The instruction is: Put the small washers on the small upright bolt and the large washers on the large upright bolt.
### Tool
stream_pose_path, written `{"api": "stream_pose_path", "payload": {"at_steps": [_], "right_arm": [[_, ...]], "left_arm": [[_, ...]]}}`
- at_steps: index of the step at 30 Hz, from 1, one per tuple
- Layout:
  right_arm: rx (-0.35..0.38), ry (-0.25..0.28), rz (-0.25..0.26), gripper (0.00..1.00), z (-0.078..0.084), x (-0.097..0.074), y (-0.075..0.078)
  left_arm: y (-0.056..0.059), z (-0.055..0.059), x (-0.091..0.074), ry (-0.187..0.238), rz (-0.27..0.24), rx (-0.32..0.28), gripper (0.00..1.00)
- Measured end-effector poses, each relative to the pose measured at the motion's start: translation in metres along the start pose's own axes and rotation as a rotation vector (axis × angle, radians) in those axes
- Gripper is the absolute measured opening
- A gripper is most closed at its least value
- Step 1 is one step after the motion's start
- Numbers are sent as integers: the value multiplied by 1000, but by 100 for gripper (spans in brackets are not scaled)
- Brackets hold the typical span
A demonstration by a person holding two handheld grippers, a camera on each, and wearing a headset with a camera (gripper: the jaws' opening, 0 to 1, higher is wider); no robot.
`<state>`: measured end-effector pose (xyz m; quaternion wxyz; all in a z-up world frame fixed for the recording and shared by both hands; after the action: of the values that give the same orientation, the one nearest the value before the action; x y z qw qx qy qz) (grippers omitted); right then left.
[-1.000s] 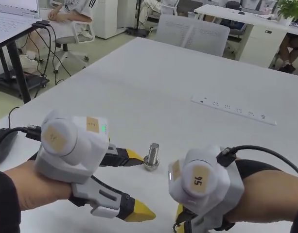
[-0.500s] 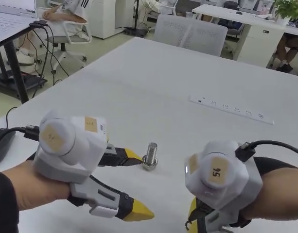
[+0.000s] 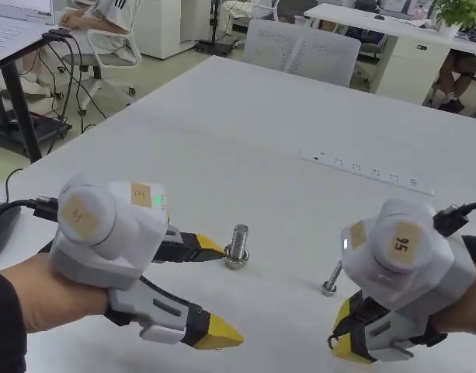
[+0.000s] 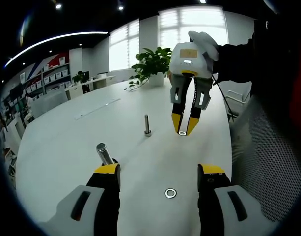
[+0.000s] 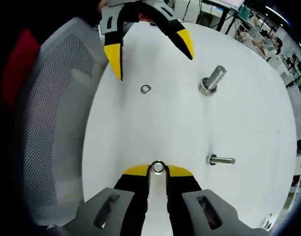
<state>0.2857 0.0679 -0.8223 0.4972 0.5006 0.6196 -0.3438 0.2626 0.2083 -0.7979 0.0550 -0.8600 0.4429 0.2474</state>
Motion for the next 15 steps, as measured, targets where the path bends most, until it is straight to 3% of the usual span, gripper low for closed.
{"api": "stream_pose_path", "payload": {"at_steps": [15], "right_arm": [[57, 3, 89, 13, 16, -35, 28]], "left_arm": [[1, -1, 0, -2, -1, 3, 63]]}}
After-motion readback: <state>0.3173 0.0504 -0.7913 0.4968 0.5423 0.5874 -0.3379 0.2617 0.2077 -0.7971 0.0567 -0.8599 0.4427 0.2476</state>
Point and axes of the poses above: the centre of the closed fingertips' face, and the gripper's own axes: x roughly forward along the fingers, y roughly to its right, z roughly out of its underside, the point moved 2 cm from there along -x, roughly backward along the fingers, and after that the axes turned 8 degrees about -x, right-handed, at the moved point
